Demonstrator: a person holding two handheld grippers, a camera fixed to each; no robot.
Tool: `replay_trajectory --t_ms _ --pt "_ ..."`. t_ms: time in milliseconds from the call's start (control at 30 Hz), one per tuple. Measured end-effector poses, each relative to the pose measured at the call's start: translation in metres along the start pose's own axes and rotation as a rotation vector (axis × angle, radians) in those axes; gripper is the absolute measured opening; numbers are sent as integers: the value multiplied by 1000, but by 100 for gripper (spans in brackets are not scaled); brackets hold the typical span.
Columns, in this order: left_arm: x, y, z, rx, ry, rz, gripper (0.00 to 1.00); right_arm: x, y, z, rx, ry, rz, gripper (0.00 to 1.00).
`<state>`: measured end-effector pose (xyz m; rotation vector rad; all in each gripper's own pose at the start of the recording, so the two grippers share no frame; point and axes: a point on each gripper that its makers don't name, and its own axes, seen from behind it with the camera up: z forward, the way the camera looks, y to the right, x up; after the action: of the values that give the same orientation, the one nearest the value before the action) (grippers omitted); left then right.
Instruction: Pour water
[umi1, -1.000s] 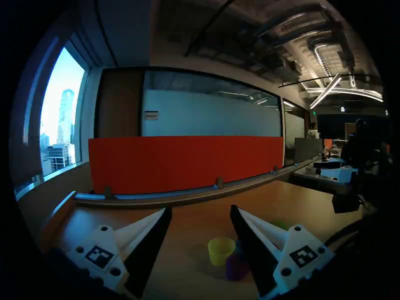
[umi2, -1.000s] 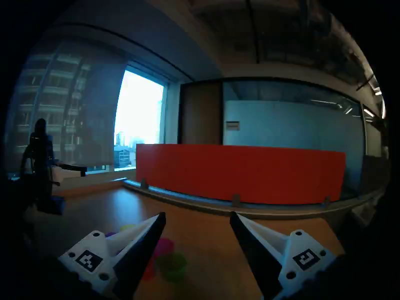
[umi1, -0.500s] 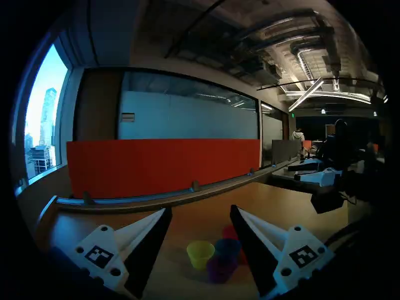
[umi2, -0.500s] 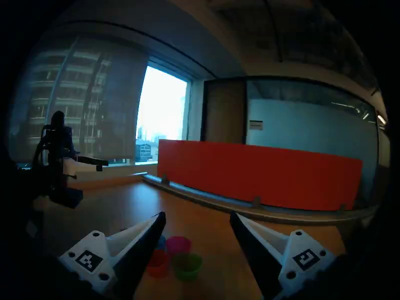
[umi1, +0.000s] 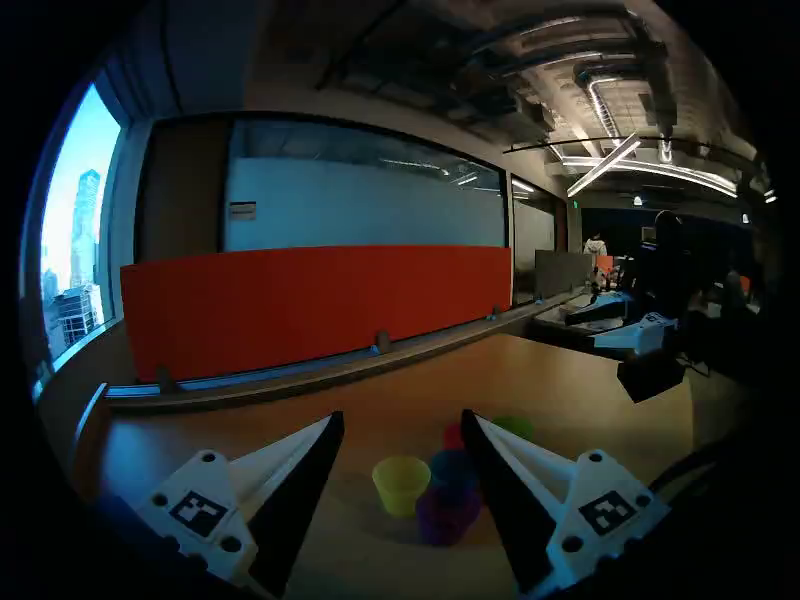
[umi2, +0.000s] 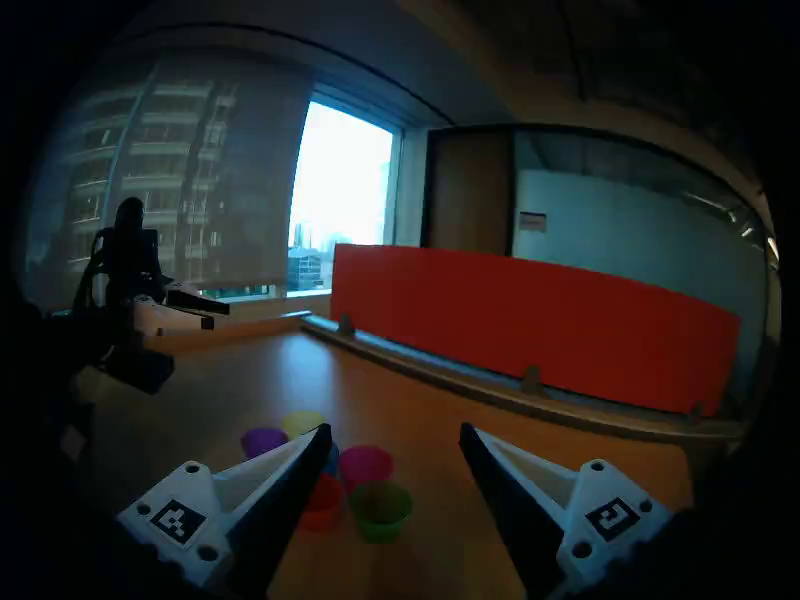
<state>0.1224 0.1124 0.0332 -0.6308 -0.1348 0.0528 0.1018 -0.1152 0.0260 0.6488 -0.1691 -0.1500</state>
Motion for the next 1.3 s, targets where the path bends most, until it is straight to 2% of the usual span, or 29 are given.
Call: replay_trajectory --t_ms 200,400,600,1000,1300 --pt "-14 2 4 -35 -39 7 86 -17 -1 4 32 -62 -24 99" --pt "-23 2 8 -49 -57 20 86 -31 1 9 45 -100 -37 99" --pt "-35 7 12 -68 -81 40 86 -46 1 12 59 -131 -47 99" --pt "-54 7 20 -65 -111 61 86 -82 4 26 75 -196 -65 99" --pt "-64 6 25 -62 -122 51 86 -108 3 34 93 -239 -71 99"
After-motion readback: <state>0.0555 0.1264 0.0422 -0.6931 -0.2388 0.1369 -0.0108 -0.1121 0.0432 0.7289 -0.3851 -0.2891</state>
